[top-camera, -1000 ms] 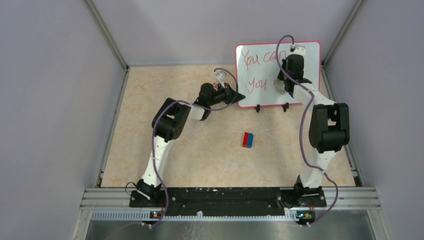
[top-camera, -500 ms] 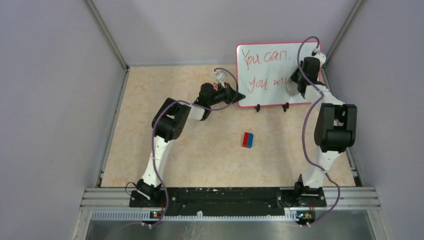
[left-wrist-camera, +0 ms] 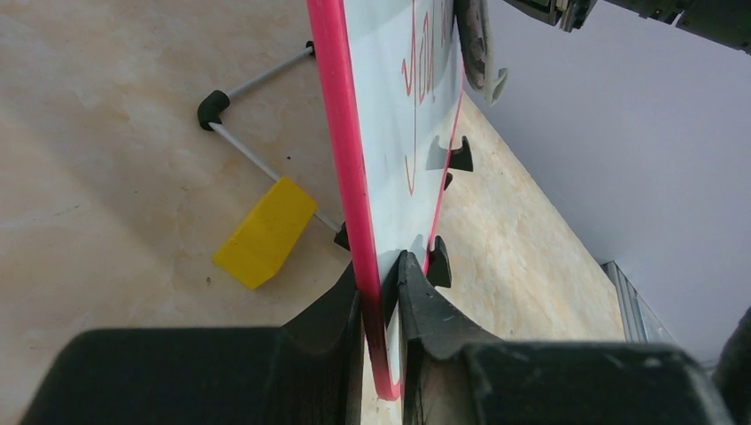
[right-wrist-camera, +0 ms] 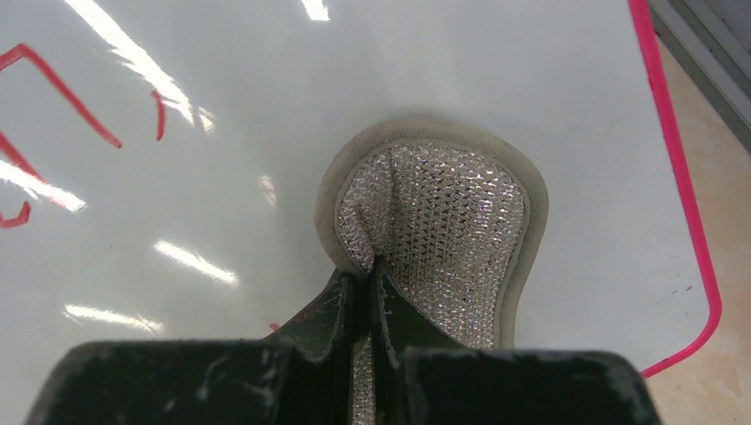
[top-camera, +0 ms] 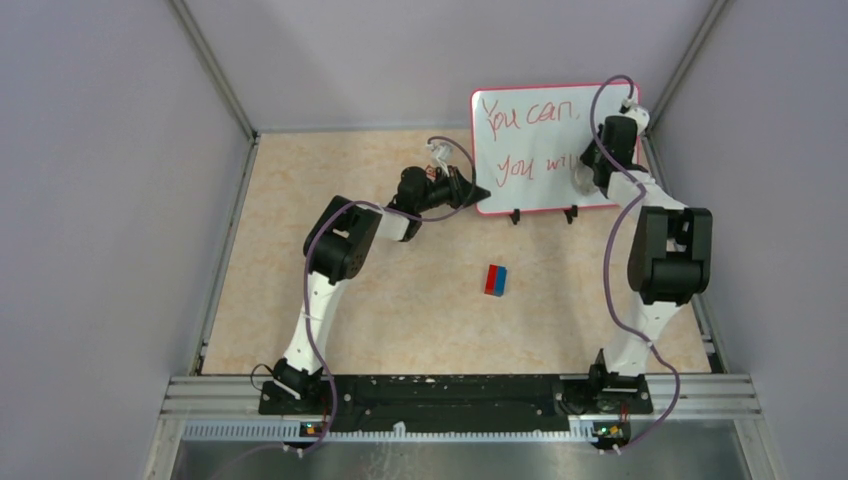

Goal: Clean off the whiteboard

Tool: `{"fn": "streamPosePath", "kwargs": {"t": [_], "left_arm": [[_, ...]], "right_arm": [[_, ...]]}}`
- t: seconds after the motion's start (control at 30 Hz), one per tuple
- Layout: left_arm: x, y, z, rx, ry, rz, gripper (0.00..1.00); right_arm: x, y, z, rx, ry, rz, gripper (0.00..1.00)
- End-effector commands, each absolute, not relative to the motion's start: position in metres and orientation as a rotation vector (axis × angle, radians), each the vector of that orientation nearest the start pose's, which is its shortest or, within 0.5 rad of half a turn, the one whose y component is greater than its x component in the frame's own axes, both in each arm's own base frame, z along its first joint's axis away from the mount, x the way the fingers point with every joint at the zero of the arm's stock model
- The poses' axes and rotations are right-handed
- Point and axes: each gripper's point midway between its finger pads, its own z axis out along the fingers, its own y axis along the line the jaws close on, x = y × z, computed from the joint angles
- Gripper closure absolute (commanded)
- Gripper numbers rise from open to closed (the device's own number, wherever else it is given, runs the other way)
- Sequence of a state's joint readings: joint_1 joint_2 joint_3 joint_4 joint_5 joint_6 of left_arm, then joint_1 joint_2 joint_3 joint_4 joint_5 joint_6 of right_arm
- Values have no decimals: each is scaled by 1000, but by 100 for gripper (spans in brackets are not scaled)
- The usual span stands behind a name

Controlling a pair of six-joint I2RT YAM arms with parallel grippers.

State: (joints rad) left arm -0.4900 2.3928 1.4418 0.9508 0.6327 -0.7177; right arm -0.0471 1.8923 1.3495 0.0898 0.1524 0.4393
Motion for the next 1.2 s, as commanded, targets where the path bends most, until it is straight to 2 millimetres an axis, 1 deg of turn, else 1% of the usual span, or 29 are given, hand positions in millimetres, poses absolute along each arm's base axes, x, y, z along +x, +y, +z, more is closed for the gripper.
{"fn": "streamPosePath", "kwargs": {"t": [0.0, 0.03, 0.1, 0.17, 0.2, 0.27, 0.33, 0.43, 0.47, 0.5, 0.53, 0.6, 0.67, 0.73, 0.8, 0.83, 0.93, 1.0, 1.07, 1.17], "left_arm": [[498, -367, 87, 315, 1740, -1245, 100], [497, -367, 87, 315, 1741, -1245, 100], [497, -367, 86, 315, 1742, -1243, 100], [497, -366, 87, 314, 1742, -1239, 100], [498, -366, 88, 314, 1739, -1238, 100], [497, -365, 87, 314, 1740, -1238, 100], [497, -365, 88, 314, 1739, -1238, 100], [497, -365, 87, 313, 1739, -1239, 100], [497, -365, 88, 313, 1738, -1239, 100], [497, -364, 88, 312, 1738, -1240, 100], [497, -364, 87, 312, 1740, -1239, 100], [497, -363, 88, 310, 1738, -1239, 100], [498, -363, 87, 308, 1739, -1240, 100], [498, -363, 88, 308, 1737, -1243, 100], [497, -363, 87, 307, 1738, -1247, 100], [498, -363, 87, 306, 1737, -1247, 100], [497, -364, 87, 308, 1737, -1248, 100], [497, -363, 87, 307, 1738, -1247, 100], [498, -363, 87, 306, 1736, -1246, 100], [498, -363, 87, 305, 1737, -1245, 100]], "right_arm": [[565, 62, 154, 279, 1970, 285, 100], [566, 78, 159, 235, 1959, 299, 100], [566, 92, 171, 191, 1924, 311, 100], [564, 95, 176, 205, 1892, 334, 100], [562, 90, 174, 236, 1886, 326, 100], [560, 74, 171, 311, 1874, 283, 100], [558, 54, 164, 389, 1877, 253, 100], [554, 19, 144, 541, 1901, 241, 100], [551, 7, 137, 596, 1910, 241, 100], [547, -10, 129, 663, 1914, 231, 100], [543, -24, 121, 716, 1922, 216, 100], [534, -45, 109, 806, 1936, 182, 100], [527, -61, 101, 864, 1946, 155, 100], [524, -66, 98, 884, 1950, 143, 100], [527, -62, 100, 847, 1955, 166, 100], [531, -55, 102, 809, 1958, 203, 100], [543, -32, 112, 712, 1961, 286, 100], [549, -11, 118, 652, 1965, 315, 100], [555, 18, 130, 572, 1958, 374, 100], [558, 71, 148, 454, 1949, 447, 100]]}}
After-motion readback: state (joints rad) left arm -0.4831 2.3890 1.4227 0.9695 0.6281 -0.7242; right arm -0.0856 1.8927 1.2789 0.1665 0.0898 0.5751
